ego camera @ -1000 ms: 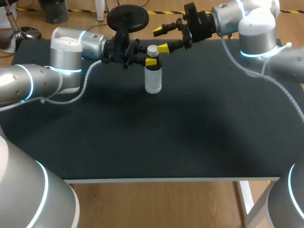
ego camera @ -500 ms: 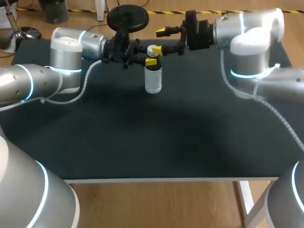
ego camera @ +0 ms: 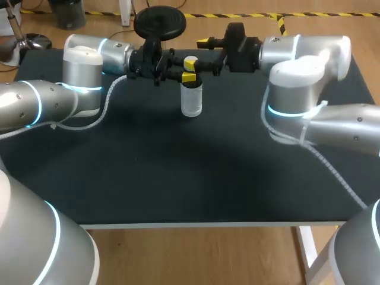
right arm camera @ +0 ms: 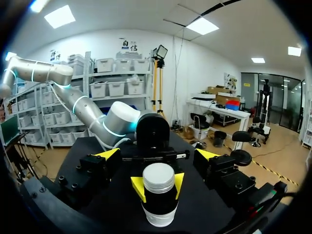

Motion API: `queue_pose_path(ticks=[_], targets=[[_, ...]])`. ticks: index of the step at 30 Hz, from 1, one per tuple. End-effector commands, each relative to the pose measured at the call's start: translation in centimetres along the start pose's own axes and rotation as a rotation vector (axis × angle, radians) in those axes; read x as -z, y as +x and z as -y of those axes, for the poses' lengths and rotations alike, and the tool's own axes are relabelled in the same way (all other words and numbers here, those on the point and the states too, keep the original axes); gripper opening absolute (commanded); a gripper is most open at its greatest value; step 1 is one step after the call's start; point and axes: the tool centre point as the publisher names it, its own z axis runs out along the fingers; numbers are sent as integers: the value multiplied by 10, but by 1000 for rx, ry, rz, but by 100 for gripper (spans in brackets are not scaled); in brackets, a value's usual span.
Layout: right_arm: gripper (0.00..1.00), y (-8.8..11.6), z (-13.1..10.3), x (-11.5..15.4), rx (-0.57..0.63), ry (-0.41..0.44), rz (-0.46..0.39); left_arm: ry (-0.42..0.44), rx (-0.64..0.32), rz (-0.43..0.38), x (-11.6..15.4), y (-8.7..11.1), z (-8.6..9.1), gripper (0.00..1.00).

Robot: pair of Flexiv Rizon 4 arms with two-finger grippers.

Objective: Unscrew the bottle cap

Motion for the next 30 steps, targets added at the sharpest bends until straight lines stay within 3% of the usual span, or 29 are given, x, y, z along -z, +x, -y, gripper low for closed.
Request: queue_pose_path(ticks=[1,30], targets=[[100,2,3,-4,1,-22,106,2,1,-7,0,-3,-1,0],[100,-1,19,-18,-33,-42,110,2,1,-7,0,-3,-1,0]])
